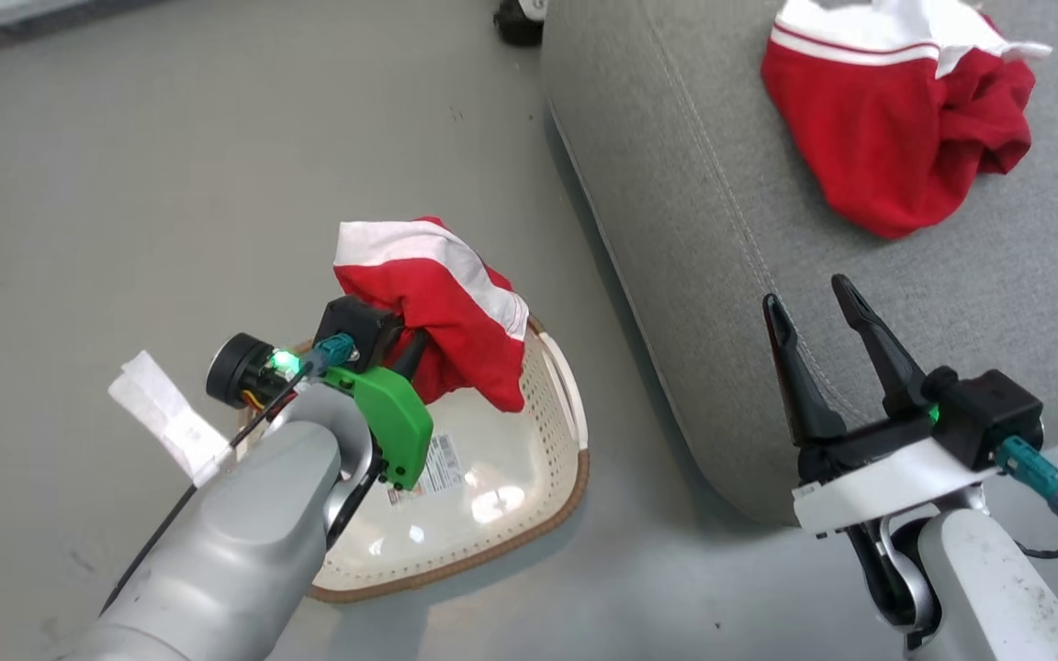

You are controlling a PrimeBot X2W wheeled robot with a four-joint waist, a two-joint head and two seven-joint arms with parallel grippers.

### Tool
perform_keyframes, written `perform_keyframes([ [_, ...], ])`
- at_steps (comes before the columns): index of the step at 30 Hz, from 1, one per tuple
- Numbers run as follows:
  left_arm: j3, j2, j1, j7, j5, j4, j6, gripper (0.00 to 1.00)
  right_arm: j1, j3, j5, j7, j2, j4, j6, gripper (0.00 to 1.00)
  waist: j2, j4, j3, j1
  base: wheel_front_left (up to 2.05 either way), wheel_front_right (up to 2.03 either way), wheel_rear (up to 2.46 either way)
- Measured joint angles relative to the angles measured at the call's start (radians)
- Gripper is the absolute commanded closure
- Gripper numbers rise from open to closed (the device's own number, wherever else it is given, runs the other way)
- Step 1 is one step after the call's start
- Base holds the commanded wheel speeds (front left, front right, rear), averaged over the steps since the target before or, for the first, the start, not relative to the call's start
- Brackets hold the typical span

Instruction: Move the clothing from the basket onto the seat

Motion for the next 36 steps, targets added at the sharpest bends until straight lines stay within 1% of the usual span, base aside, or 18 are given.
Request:
perform_keyframes([
  [2,0.054,0.021,0.043,0.000,0.046,-0.077,0.014,1.00,0.022,0.003,0.005,0.000,-0.005,0.006,0.000,0.00,0.0000,0.017,-0.047,0.0000,0.00,0.00,0.00],
  [5,0.127,0.037,0.096,0.000,0.101,-0.172,0.025,1.00,0.062,0.008,0.012,0.000,-0.010,0.015,0.000,0.00,0.0000,0.040,-0.108,0.0000,0.00,0.00,0.00],
  [11,0.299,0.041,0.201,0.000,0.168,-0.340,0.035,1.00,0.113,0.009,0.023,0.000,-0.004,0.018,0.000,0.00,0.0000,0.083,-0.217,0.0000,0.00,0.00,0.00],
  [13,0.376,0.039,0.232,0.000,0.187,-0.416,0.043,1.00,0.119,0.015,0.025,0.000,0.003,0.017,0.000,0.00,0.0000,0.096,-0.251,0.0000,0.00,0.00,0.00],
  [15,0.439,0.037,0.265,-0.002,0.211,-0.477,0.042,1.00,0.119,0.018,0.028,0.000,0.010,0.016,0.000,0.00,0.0000,0.106,-0.276,0.0000,0.00,0.00,0.00],
  [20,0.577,0.005,0.349,-0.002,0.244,-0.621,0.023,1.00,0.134,0.021,0.030,0.000,0.021,0.017,0.000,0.00,0.0000,0.128,-0.327,0.0000,0.00,0.00,0.00],
  [23,0.651,-0.014,0.386,-0.002,0.284,-0.695,0.016,1.00,0.135,0.025,0.031,0.000,0.028,0.017,0.000,0.00,0.0000,0.133,-0.346,-0.0001,0.00,0.00,0.00],
  [26,0.702,-0.040,0.425,-0.002,0.317,-0.760,0.016,1.00,0.135,0.029,0.031,0.000,0.033,0.016,0.000,0.00,0.0000,0.131,-0.359,0.0000,0.00,0.00,0.00],
  [29,0.736,-0.067,0.461,-0.002,0.330,-0.804,0.005,1.00,0.135,0.032,0.031,0.000,0.038,0.016,0.000,0.00,0.0000,0.123,-0.366,0.0000,0.00,0.00,0.00],
  [32,0.757,-0.086,0.479,-0.002,0.340,-0.848,-0.009,1.00,0.136,0.033,0.031,0.000,0.043,0.016,0.000,0.00,0.0000,0.115,-0.371,0.0000,0.00,0.00,0.00],
  [36,0.757,-0.100,0.494,-0.002,0.336,-0.886,-0.029,1.00,0.136,0.038,0.031,0.000,0.046,0.019,0.000,0.00,0.0000,0.106,-0.374,0.0000,0.00,0.00,0.00],
])
